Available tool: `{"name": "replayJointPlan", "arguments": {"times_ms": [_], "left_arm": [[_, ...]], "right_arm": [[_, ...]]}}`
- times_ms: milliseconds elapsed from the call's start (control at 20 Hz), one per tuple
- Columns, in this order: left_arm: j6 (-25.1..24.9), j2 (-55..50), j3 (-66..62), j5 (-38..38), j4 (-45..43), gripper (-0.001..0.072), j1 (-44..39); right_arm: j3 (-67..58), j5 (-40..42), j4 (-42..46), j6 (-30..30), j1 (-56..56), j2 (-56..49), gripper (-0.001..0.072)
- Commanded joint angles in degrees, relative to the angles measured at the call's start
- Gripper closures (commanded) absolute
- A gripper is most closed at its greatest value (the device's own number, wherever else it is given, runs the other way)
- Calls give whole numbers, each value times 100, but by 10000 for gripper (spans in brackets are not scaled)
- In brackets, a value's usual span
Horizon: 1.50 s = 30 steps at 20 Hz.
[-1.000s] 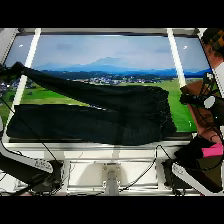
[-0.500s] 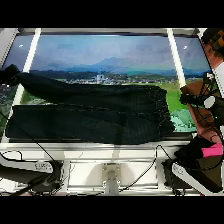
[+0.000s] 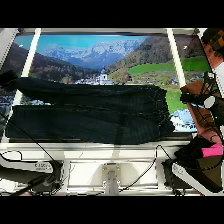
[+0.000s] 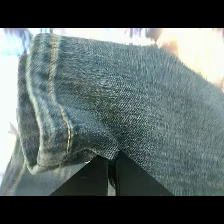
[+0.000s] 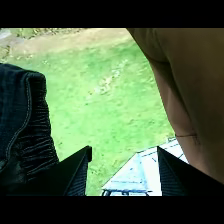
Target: Fold the clothes and pants, and hang the long-sleeved shirts on hangers.
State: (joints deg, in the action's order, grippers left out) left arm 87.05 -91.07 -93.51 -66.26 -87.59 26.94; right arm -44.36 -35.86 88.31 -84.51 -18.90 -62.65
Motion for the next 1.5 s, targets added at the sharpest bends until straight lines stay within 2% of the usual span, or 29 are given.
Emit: {"name": "replayJointPlan", "arguments": {"times_ms": [0,50,100,150,200,250,300,550,700,750,850,900,1050,1100,1150,1250,1450], "left_arm": [[-4,-39,2,855,214,669,-17],[-4,-63,2,811,212,616,-17],[-4,-87,2,791,210,494,-17],[-7,-103,2,796,210,464,-11],[-7,-116,2,802,210,471,-7],[-7,-125,2,800,208,556,-7],[-15,-127,2,800,208,675,-7],[-46,-258,2,807,-96,673,2],[-44,-535,2,542,-343,669,212],[-39,-651,2,413,-321,621,319],[203,-896,2,302,-323,278,549],[385,-988,2,302,-321,228,658],[450,-1224,-2,442,-28,233,1060],[450,-1287,-4,566,341,248,1231],[393,-1353,-11,752,903,293,1429],[31,-1482,-11,1106,1711,291,1764],[-254,-1840,-13,1316,1875,292,2033]], "right_arm": [[2,57,-2,0,2,-2,261],[2,57,-4,0,2,-2,261],[2,57,-2,0,2,-2,262],[2,57,-4,0,2,-2,261],[2,57,-4,0,2,-2,261],[2,57,-4,0,2,-2,261],[2,57,-4,0,2,-2,262],[2,59,-4,0,2,-2,261],[2,57,2,9,2,-2,261],[2,57,0,15,2,-2,262],[9,52,0,15,2,-4,261],[9,52,0,15,2,-4,261],[9,55,-4,13,2,-4,261],[9,55,-4,13,2,-2,262],[9,55,-9,13,2,-2,261],[9,55,-26,13,2,-2,262],[9,101,-136,-4,2,-2,262]]}}
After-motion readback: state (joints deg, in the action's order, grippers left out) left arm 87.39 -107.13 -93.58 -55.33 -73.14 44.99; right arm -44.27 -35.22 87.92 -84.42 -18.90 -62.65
